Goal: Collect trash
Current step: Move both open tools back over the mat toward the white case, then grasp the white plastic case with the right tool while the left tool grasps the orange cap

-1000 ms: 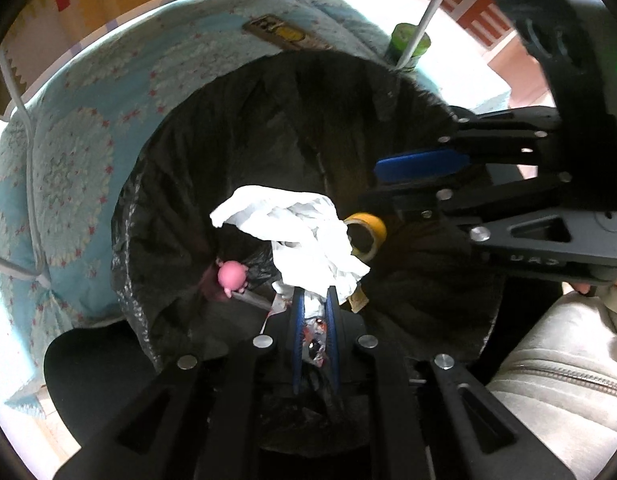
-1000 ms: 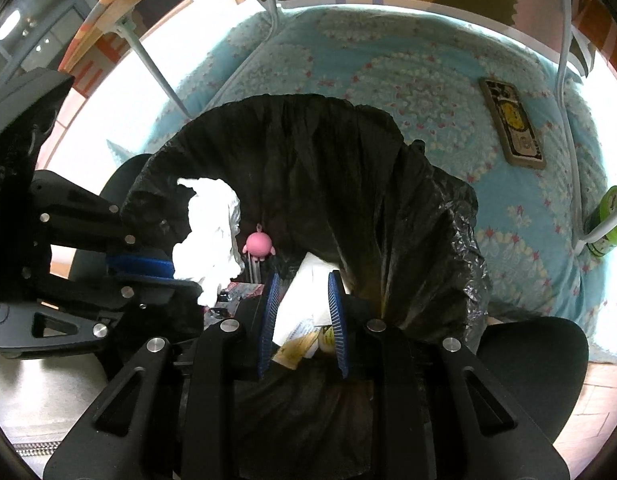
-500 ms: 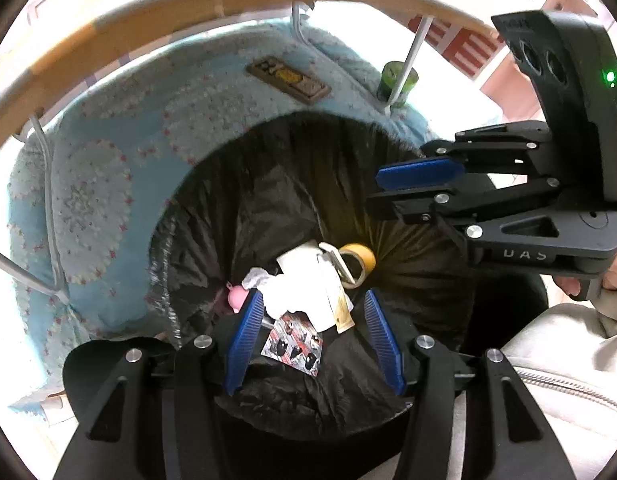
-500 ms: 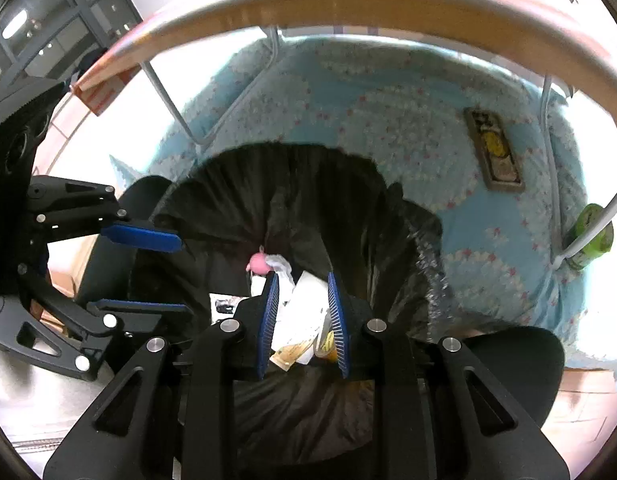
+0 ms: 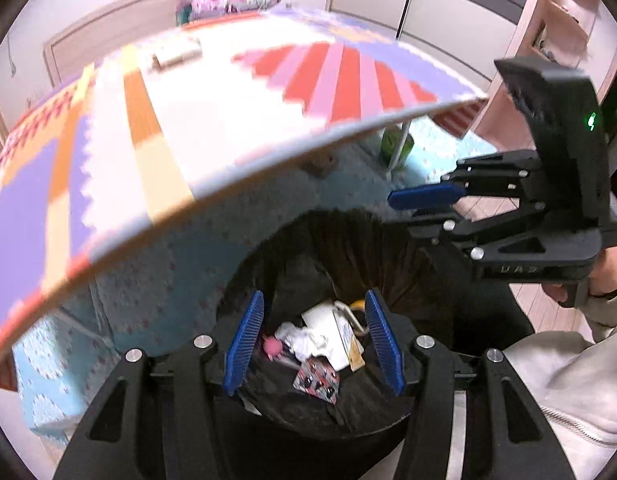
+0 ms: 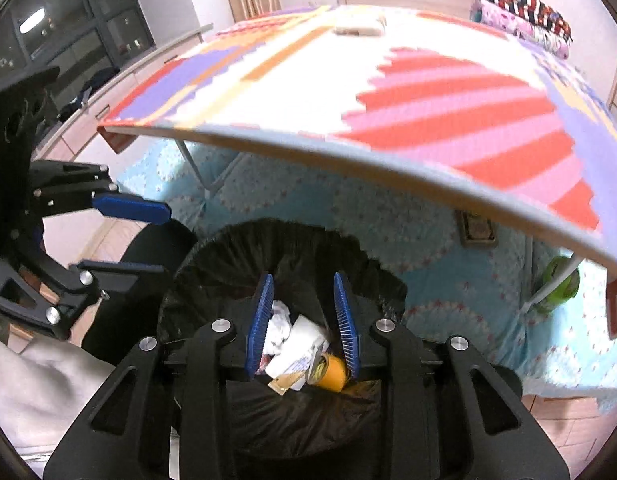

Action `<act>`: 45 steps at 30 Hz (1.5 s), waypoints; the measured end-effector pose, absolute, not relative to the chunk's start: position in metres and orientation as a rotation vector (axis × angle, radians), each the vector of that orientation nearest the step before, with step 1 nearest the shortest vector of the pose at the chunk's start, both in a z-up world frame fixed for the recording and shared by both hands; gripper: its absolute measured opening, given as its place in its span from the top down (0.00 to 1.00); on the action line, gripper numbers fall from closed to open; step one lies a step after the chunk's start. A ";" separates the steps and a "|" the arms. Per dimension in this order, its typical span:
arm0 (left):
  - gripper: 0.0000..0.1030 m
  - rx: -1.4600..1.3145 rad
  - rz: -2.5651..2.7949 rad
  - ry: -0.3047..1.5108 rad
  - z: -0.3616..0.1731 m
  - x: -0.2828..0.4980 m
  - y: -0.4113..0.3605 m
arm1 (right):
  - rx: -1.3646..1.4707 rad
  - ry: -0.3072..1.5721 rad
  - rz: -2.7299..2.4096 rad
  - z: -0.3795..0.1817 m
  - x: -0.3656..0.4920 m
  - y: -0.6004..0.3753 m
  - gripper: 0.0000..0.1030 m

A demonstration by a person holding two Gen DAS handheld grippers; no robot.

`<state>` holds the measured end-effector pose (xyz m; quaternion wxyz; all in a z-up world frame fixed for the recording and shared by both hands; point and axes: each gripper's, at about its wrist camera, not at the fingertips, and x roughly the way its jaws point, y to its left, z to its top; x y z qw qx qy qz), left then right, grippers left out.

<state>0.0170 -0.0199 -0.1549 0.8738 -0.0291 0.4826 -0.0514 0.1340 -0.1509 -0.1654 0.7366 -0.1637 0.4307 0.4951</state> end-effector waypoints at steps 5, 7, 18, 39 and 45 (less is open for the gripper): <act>0.51 -0.068 -0.097 0.945 -0.128 0.025 -0.005 | -0.356 0.894 1.094 -0.145 0.141 -0.149 0.69; 0.51 -0.068 -0.088 0.926 -0.119 0.029 0.002 | -0.356 0.876 1.096 -0.139 0.146 -0.148 0.69; 0.51 -0.087 -0.056 0.857 -0.089 0.058 0.037 | -0.361 0.804 1.096 -0.113 0.173 -0.133 0.61; 0.51 -0.099 -0.005 0.792 -0.052 0.133 0.116 | -0.394 0.746 1.108 -0.092 0.221 -0.073 0.35; 0.51 -0.094 0.001 0.770 -0.049 0.162 0.141 | -0.400 0.758 1.102 -0.096 0.236 -0.054 0.31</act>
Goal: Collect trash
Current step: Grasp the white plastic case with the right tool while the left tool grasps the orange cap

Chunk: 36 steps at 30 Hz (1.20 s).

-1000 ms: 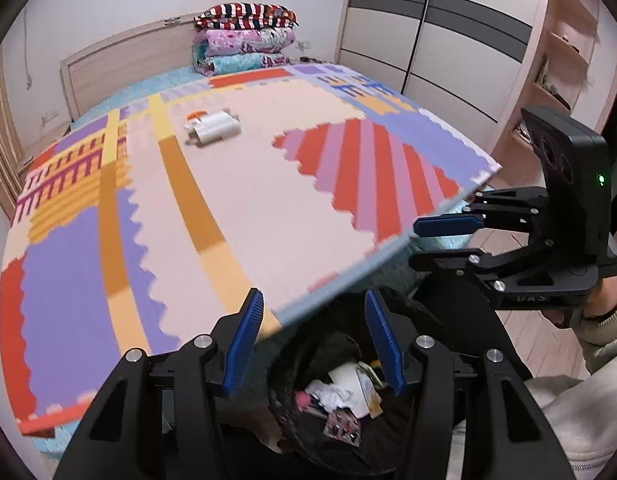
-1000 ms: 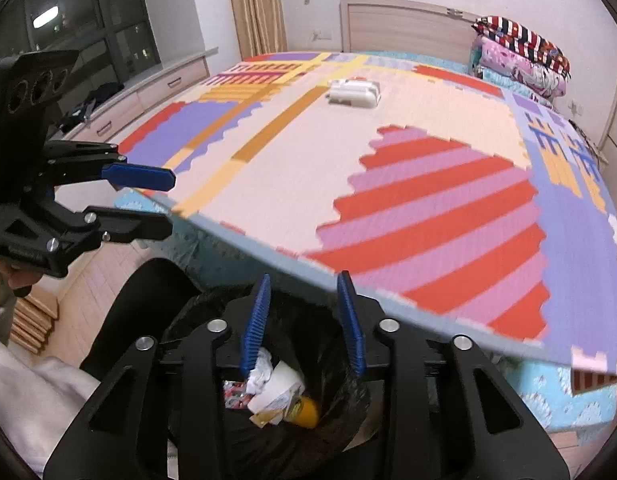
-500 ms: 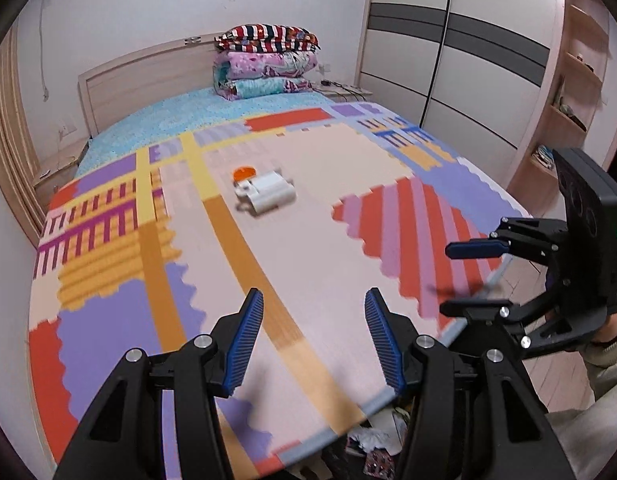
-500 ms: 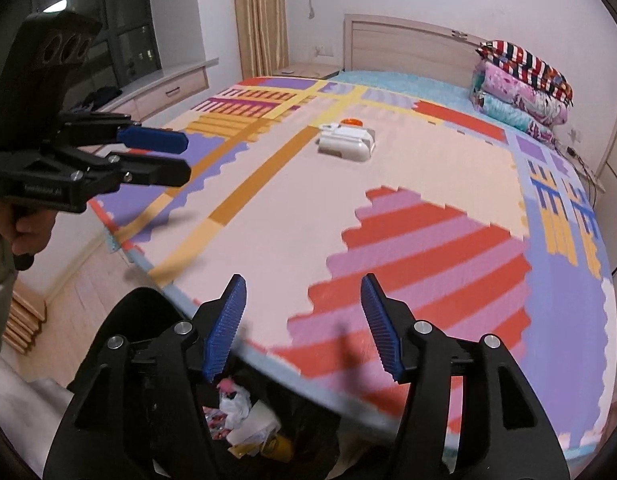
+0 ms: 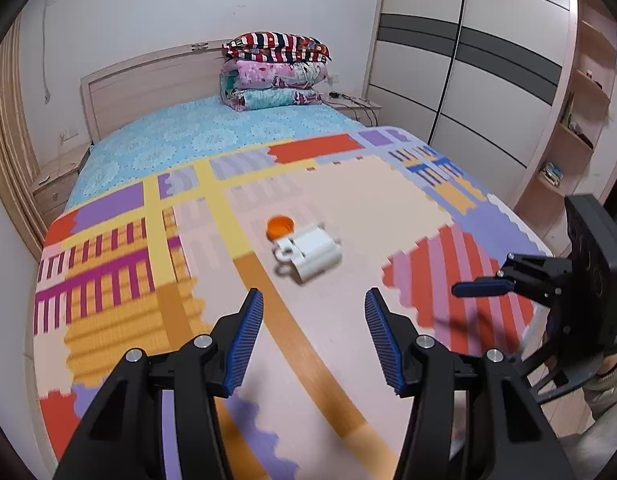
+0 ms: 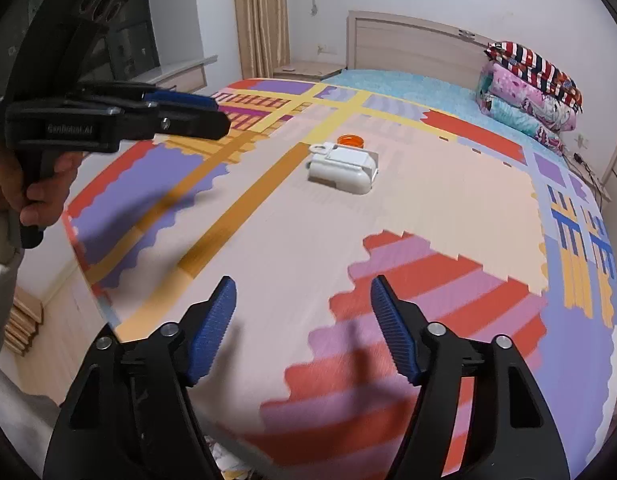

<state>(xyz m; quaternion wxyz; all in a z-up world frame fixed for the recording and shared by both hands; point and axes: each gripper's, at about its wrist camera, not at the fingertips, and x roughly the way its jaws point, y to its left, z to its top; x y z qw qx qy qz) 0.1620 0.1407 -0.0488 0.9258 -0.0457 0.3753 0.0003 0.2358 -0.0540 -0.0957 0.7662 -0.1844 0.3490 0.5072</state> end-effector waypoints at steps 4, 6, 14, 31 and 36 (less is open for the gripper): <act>0.51 -0.103 0.011 0.780 -0.053 0.181 0.158 | -0.392 0.766 1.099 -0.095 0.250 -0.040 0.30; 0.51 -0.110 -0.003 0.794 -0.058 0.193 0.167 | -0.386 0.767 1.098 -0.094 0.257 -0.031 0.30; 0.51 -0.096 -0.002 0.844 -0.078 0.223 0.190 | -0.434 0.787 1.074 -0.098 0.283 0.011 0.29; 0.51 -0.104 -0.008 0.871 -0.096 0.253 0.212 | -0.392 0.825 0.961 -0.115 0.310 0.053 0.29; 0.51 -0.090 -0.018 0.874 -0.098 0.258 0.209 | -0.358 0.826 0.965 -0.116 0.317 0.049 0.37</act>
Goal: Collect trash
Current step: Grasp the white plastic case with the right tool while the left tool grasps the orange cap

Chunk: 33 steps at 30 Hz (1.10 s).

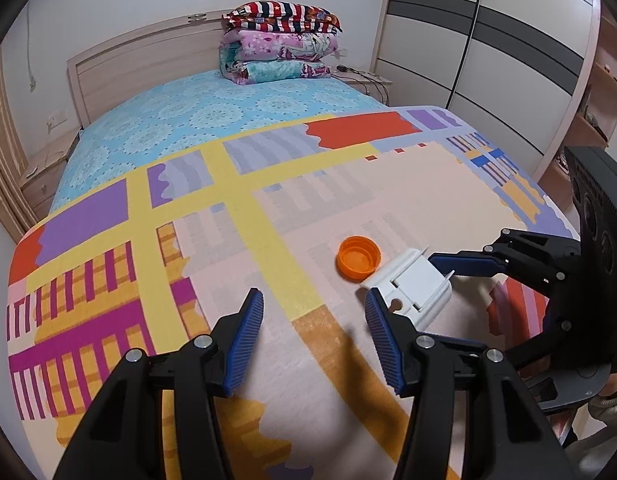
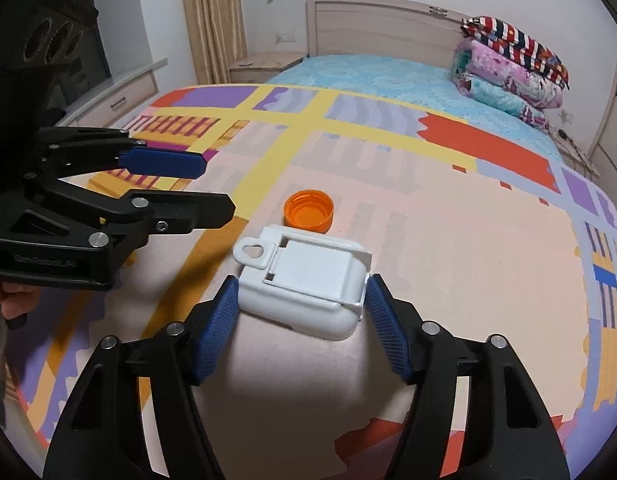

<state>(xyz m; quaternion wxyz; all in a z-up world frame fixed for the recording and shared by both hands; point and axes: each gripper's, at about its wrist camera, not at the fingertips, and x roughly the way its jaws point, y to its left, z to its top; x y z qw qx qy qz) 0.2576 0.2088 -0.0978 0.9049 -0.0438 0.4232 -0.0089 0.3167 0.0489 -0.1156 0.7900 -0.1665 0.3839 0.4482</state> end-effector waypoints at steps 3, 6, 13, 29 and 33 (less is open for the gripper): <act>0.51 -0.095 -0.025 0.875 -0.099 0.260 0.207 | -0.348 0.823 0.968 -0.116 0.319 0.044 0.38; 0.51 -0.092 -0.031 0.882 -0.102 0.264 0.203 | -0.336 0.815 0.959 -0.114 0.323 0.037 0.38; 0.51 -0.063 -0.068 0.881 -0.103 0.281 0.186 | -0.320 0.798 0.932 -0.108 0.333 0.018 0.38; 0.72 0.039 -0.040 0.916 -0.116 0.306 0.166 | -0.304 0.786 0.927 -0.107 0.340 0.006 0.38; 0.72 0.034 -0.039 0.903 -0.109 0.297 0.164 | -0.307 0.778 0.929 -0.103 0.335 0.002 0.38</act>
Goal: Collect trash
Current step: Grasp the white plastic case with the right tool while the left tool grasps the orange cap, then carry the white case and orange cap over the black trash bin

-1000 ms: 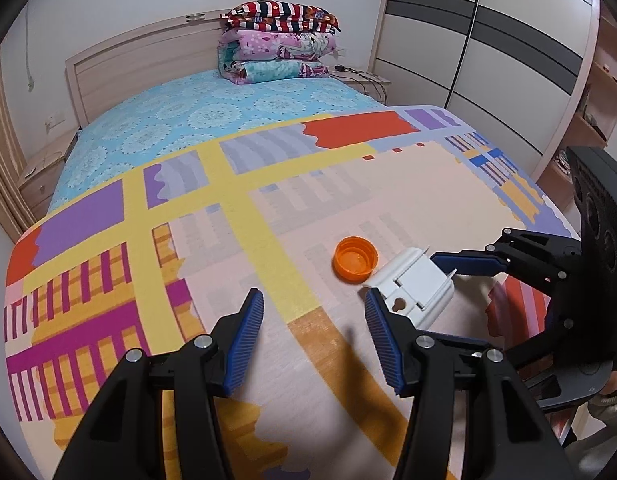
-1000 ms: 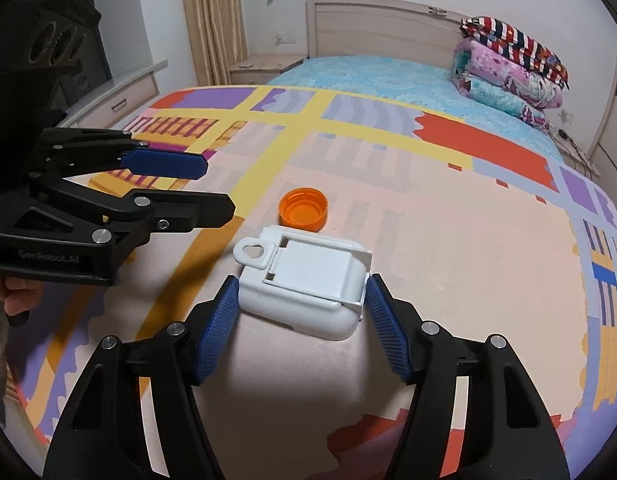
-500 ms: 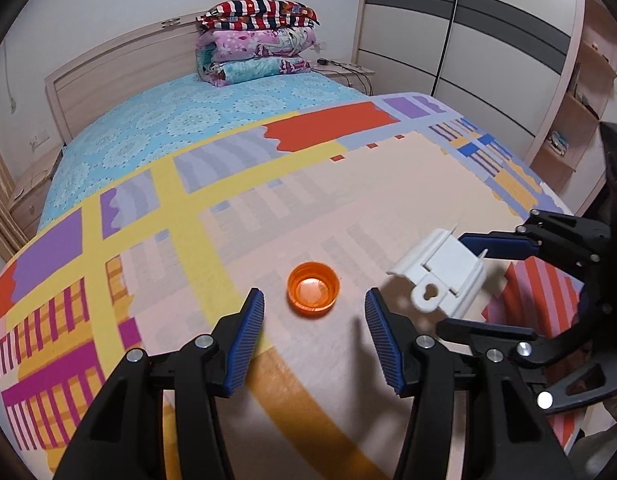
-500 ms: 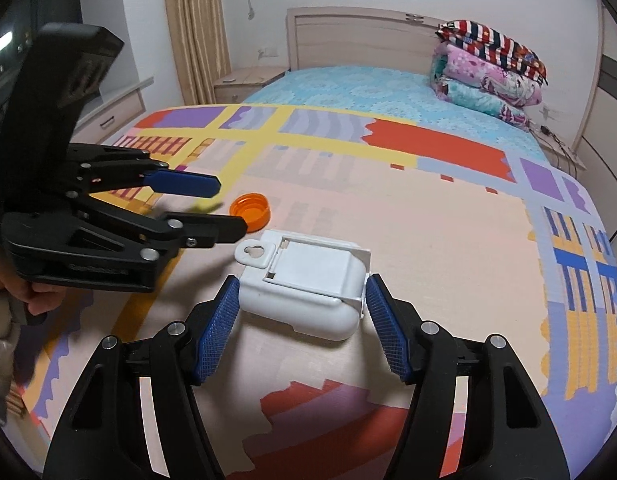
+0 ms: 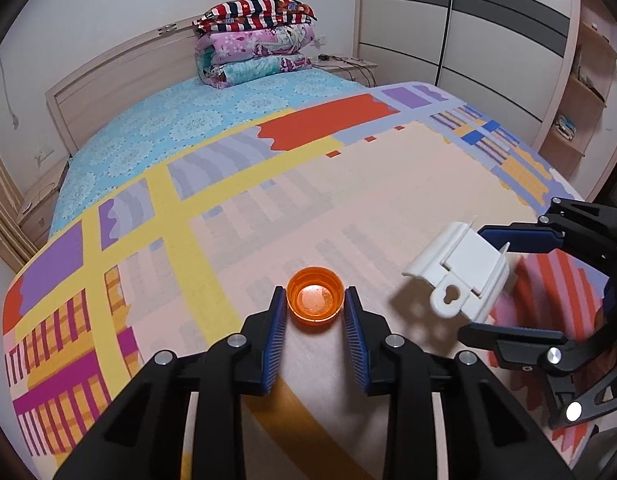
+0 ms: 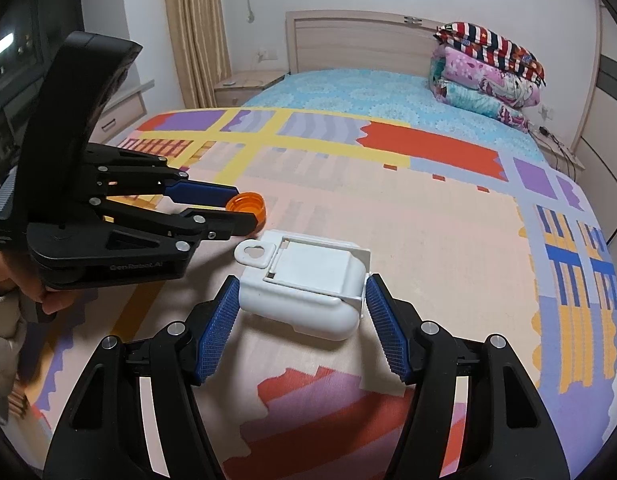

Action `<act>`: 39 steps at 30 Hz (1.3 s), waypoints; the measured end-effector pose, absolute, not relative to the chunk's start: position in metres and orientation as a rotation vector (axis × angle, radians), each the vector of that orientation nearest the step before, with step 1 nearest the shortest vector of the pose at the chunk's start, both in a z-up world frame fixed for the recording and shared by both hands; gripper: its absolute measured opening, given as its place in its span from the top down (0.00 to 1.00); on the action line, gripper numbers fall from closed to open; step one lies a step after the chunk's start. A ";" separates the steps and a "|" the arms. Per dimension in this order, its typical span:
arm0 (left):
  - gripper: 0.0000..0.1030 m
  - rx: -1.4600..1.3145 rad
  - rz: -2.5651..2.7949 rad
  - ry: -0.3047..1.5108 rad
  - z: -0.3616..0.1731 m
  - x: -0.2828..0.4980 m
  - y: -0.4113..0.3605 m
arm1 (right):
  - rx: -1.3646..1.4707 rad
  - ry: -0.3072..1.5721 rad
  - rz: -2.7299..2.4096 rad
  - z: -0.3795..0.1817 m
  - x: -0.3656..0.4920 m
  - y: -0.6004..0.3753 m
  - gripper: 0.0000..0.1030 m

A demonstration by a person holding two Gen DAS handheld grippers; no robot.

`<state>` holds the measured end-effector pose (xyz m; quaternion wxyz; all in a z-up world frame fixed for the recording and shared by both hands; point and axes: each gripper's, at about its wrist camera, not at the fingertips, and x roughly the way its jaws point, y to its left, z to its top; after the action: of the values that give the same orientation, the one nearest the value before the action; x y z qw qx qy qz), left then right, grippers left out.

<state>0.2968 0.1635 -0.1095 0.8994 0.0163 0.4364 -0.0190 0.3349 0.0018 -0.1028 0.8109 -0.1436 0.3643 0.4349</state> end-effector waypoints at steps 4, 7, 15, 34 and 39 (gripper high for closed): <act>0.72 0.037 -0.041 0.886 -0.097 0.280 0.155 | -0.305 0.759 0.937 -0.093 0.325 -0.005 0.38; 0.72 0.043 -0.039 0.870 -0.085 0.265 0.147 | -0.301 0.746 0.944 -0.085 0.317 -0.011 0.38; 0.72 0.033 -0.030 0.827 -0.060 0.221 0.124 | -0.294 0.698 0.964 -0.061 0.286 -0.034 0.38; 0.72 0.036 -0.032 0.755 -0.030 0.122 0.060 | -0.272 0.652 1.017 -0.031 0.207 -0.107 0.38; 0.72 0.023 -0.030 0.754 -0.035 0.097 0.049 | -0.279 0.660 1.039 -0.037 0.191 -0.121 0.38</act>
<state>0.0973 0.0485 -0.0349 0.9296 0.0111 0.3680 -0.0148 0.1911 -0.1211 -0.0369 0.8074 -0.1304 0.3085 0.4858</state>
